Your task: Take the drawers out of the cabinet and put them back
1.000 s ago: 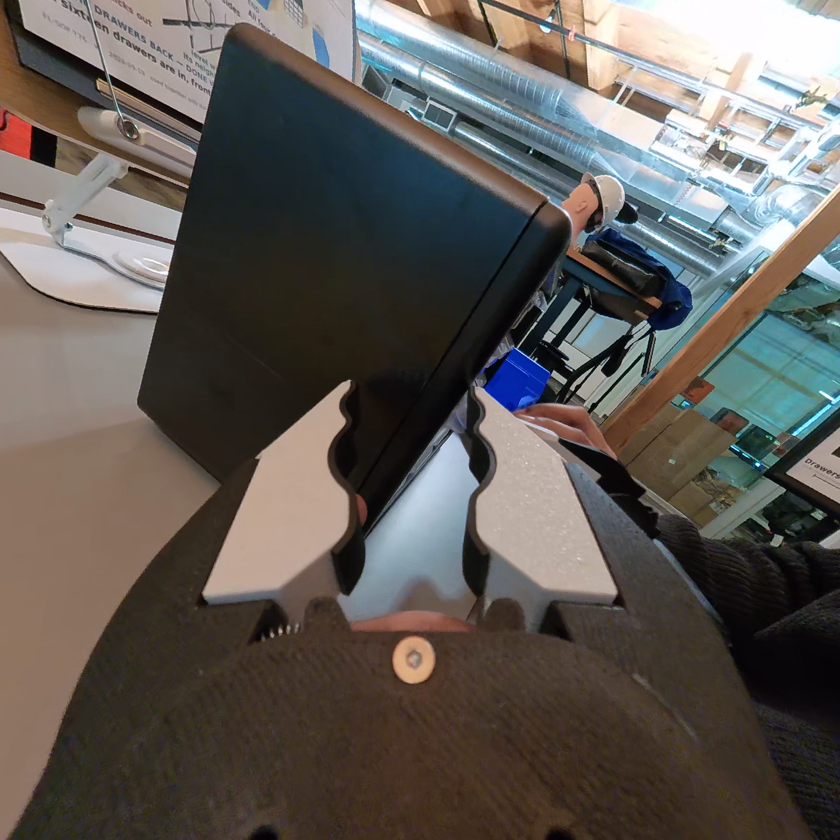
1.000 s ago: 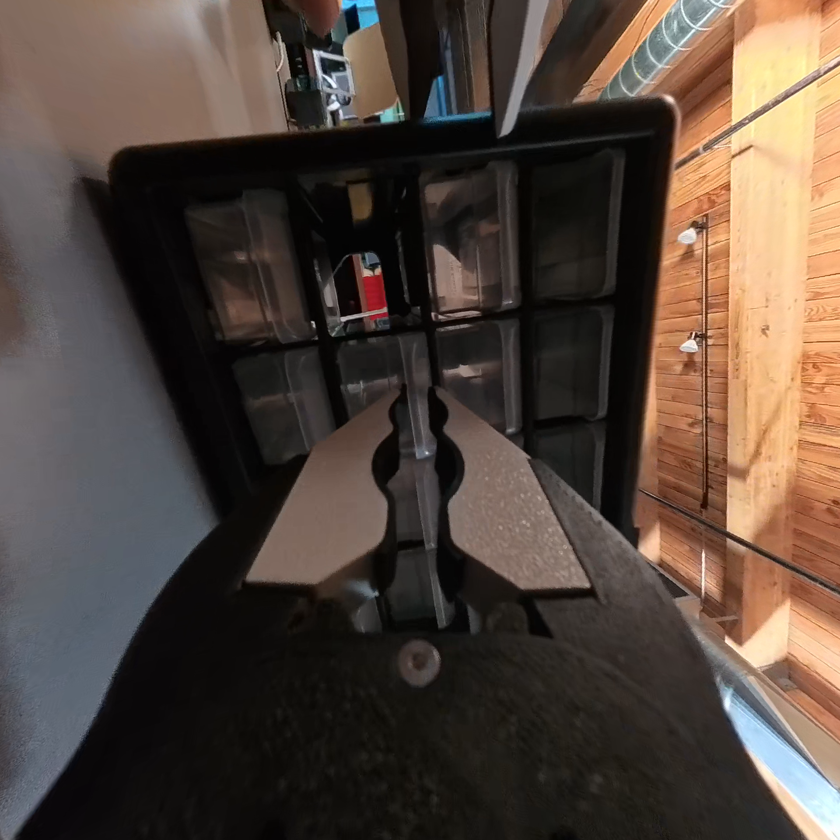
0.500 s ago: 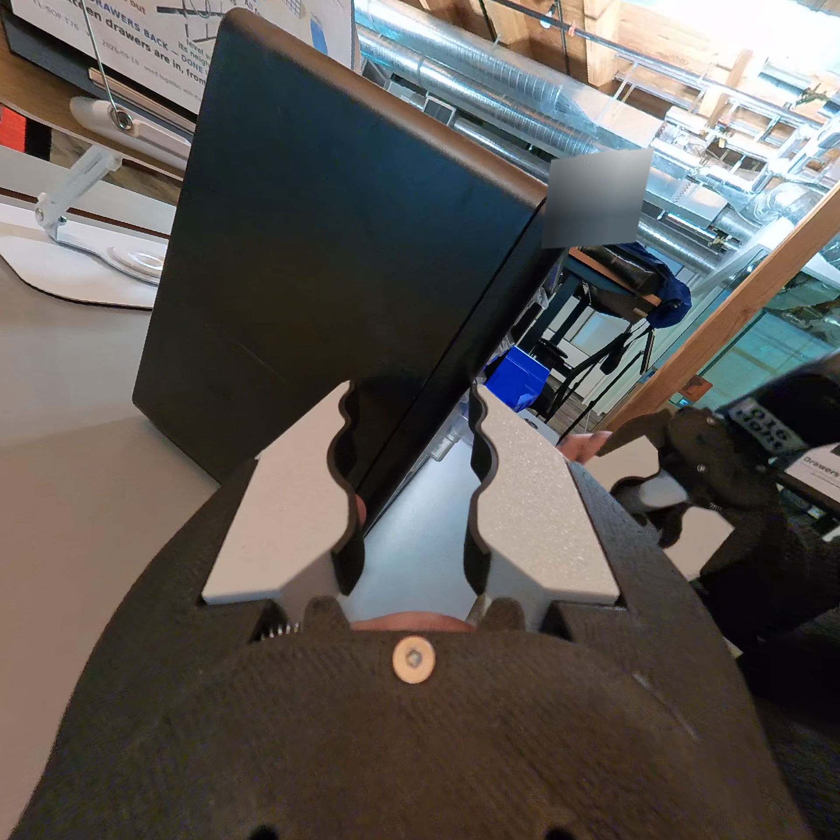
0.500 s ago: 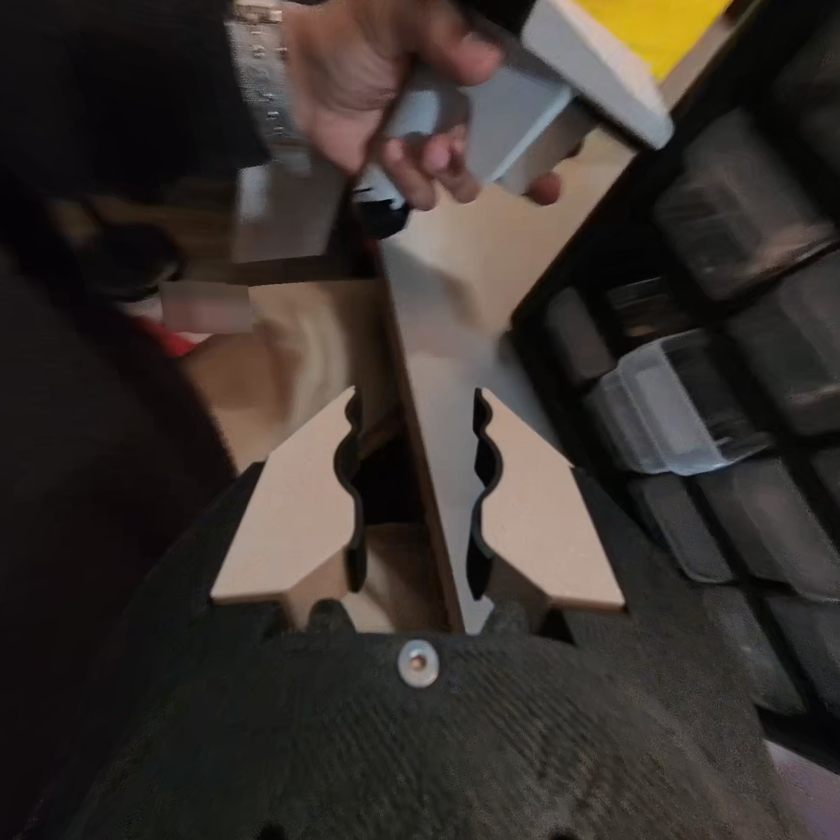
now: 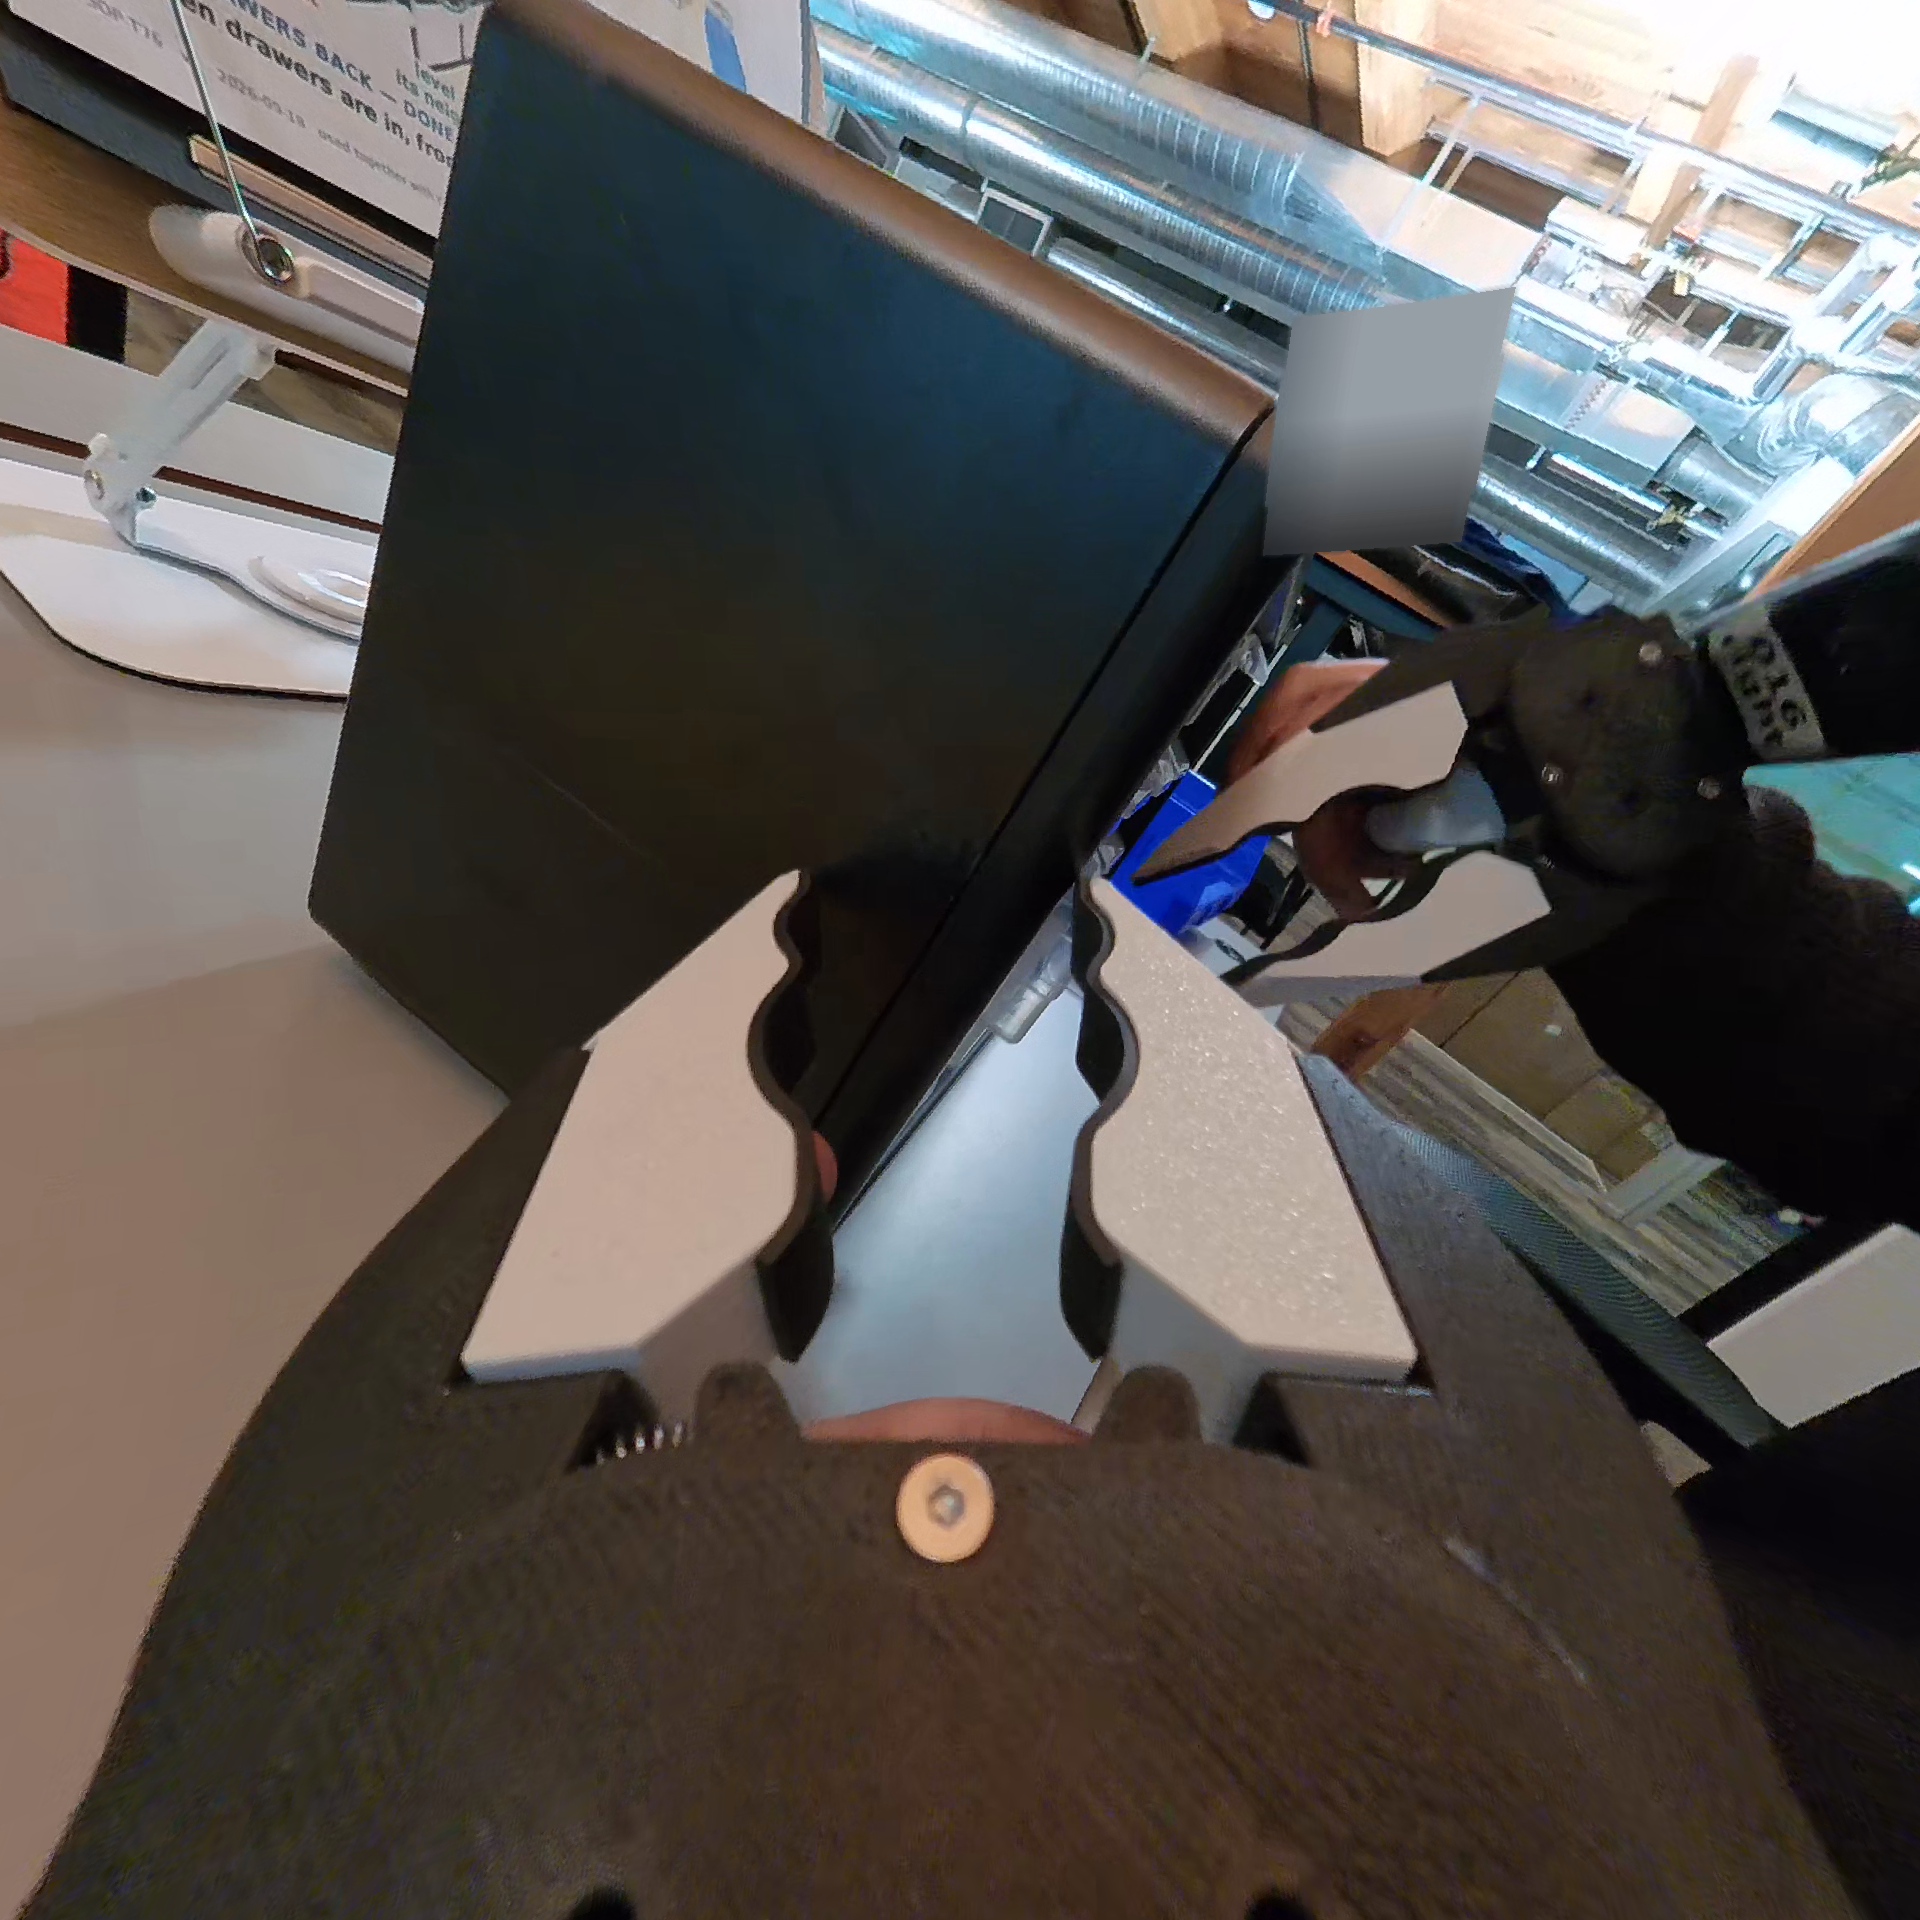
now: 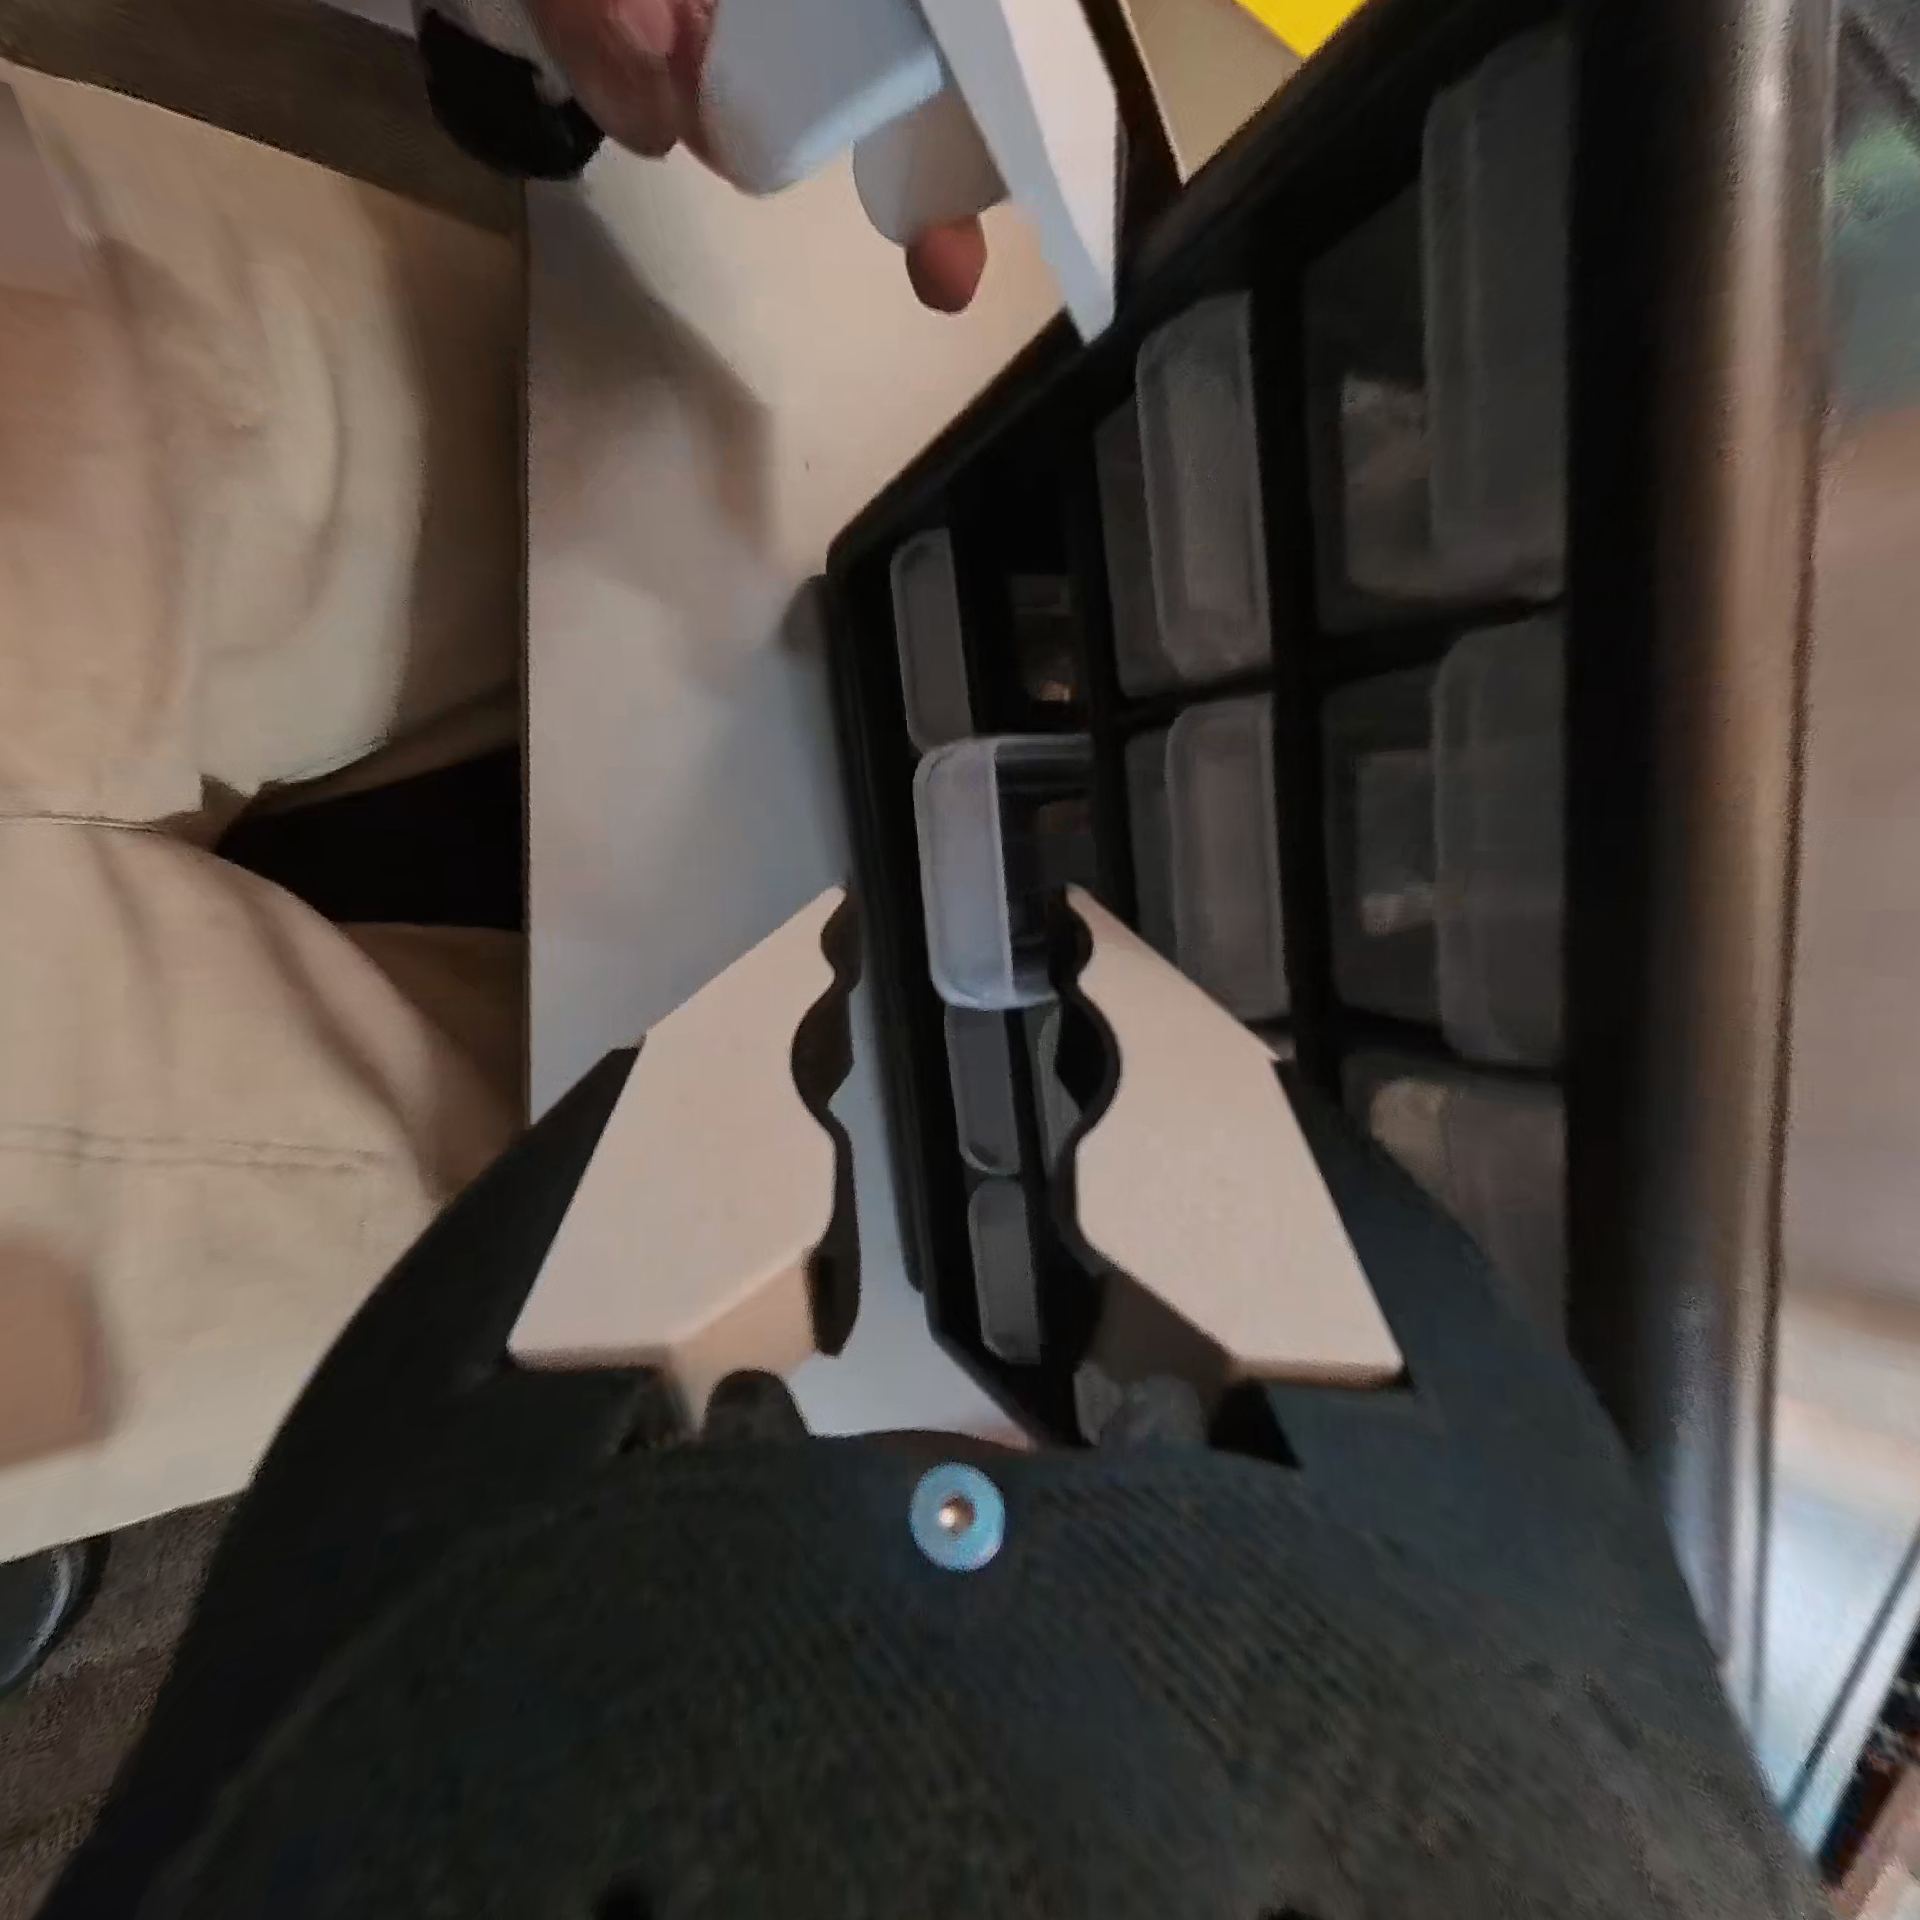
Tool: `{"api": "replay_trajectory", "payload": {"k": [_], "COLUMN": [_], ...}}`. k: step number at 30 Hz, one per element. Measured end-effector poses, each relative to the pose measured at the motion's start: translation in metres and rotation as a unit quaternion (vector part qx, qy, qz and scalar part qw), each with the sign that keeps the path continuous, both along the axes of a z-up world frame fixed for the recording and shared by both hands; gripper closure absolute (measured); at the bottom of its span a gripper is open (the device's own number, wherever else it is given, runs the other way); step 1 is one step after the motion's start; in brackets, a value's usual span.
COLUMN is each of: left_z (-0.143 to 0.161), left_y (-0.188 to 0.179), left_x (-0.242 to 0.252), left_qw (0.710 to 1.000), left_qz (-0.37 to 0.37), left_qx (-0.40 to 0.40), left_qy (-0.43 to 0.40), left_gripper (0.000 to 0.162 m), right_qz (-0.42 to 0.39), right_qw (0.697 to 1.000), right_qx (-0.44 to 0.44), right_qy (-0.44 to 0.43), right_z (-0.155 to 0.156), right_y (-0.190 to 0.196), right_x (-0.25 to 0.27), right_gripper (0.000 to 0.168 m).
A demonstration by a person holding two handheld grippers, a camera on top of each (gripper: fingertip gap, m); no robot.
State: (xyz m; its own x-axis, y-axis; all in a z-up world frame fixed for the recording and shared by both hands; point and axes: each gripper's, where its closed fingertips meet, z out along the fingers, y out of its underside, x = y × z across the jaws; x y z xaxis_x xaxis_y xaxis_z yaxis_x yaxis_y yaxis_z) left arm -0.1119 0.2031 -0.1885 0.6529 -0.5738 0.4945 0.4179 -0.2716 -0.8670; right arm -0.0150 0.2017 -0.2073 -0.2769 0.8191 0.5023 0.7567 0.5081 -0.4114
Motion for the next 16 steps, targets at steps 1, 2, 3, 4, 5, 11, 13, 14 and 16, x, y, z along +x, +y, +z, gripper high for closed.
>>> {"api": "replay_trajectory", "payload": {"k": [1,2,3,4,5,11,13,14,16], "left_z": [-0.001,-0.001,-0.001,-0.001,-0.001,-0.001,-0.001,-0.001,-0.001], "left_y": [0.0,0.0,0.0,0.0,0.001,0.001,0.001,0.001,0.001], "left_x": [0.0,0.0,0.0,0.0,0.0,0.0,0.0,0.0,0.0], "left_qw": [1.0,1.0,1.0,1.0,1.0,1.0,1.0,1.0,1.0], "left_qz": [0.0,0.0,-0.001,-0.001,-0.003,-0.007,-0.007,-0.007,-0.006], "left_qx": [0.0,0.0,0.0,0.0,0.0,-0.001,-0.001,-0.001,0.0], "left_qy": [0.003,0.005,0.006,0.005,0.003,0.002,0.002,0.003,0.005], "left_gripper": [0.116,0.116,0.116,0.116,0.116,0.116,0.116,0.116,0.116], "right_qz": [0.008,0.012,0.014,0.016,0.019,0.02,0.02,0.02,0.02], "right_qw": [1.0,1.0,1.0,0.999,0.998,0.995,0.993,0.993,0.993], "right_qx": [-0.005,-0.008,-0.009,-0.018,-0.026,0.018,0.017,0.018,0.013], "right_qy": [-0.006,-0.015,-0.026,-0.044,-0.058,-0.098,-0.114,-0.116,-0.114], "right_z": [0.001,0.002,0.002,-0.001,-0.002,-0.018,-0.026,-0.028,-0.027], "right_y": [0.0,0.001,0.003,0.002,0.001,0.003,0.002,0.003,0.004], "right_x": [-0.004,-0.008,-0.011,-0.011,-0.012,-0.017,-0.016,-0.016,-0.017], "right_gripper": [0.135,0.136,0.136,0.14,0.14,0.142,0.143,0.143,0.152]}}
